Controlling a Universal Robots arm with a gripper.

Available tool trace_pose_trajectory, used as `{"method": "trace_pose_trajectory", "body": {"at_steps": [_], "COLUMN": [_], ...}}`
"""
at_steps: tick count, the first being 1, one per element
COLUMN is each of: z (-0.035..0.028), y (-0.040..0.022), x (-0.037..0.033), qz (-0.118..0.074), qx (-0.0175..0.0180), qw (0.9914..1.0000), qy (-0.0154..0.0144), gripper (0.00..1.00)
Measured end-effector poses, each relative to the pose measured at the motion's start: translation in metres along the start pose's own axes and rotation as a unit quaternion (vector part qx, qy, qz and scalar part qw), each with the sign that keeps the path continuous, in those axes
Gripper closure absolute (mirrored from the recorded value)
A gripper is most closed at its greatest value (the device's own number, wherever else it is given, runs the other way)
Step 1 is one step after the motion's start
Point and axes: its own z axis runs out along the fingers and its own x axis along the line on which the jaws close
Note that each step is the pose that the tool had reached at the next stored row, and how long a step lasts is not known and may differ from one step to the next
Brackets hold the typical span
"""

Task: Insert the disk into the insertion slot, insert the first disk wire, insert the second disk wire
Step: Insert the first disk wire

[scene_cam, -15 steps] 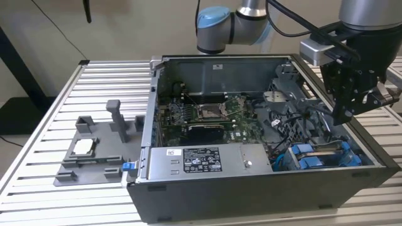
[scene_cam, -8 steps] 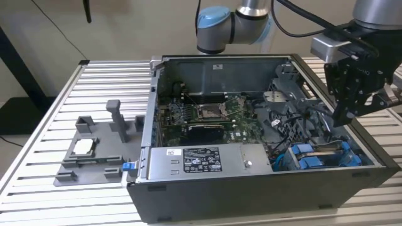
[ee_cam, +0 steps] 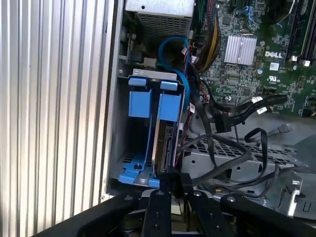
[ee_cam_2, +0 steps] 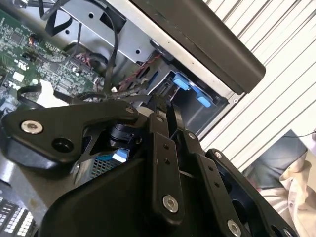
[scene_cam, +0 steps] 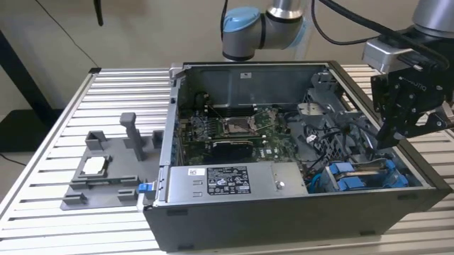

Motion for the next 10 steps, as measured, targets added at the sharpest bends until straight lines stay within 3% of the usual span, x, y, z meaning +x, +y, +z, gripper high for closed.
{"method": "trace_pose_trajectory", "body": {"at_steps": [7,8,10], "z": [0.0054,0.0055,0.0056], "y": [0.001,0.0011,0.0013], "x": [0.0058,0.0061,0.0068], "qz": [0.011,0.012,0.013], "qx": [-0.0002,0.0002,0.0014], "qw": [0.99993,0.99988,0.99963], "qy": [-0.0062,-0.0101,-0.0235], "gripper": [0.81,0.81,0.81]}}
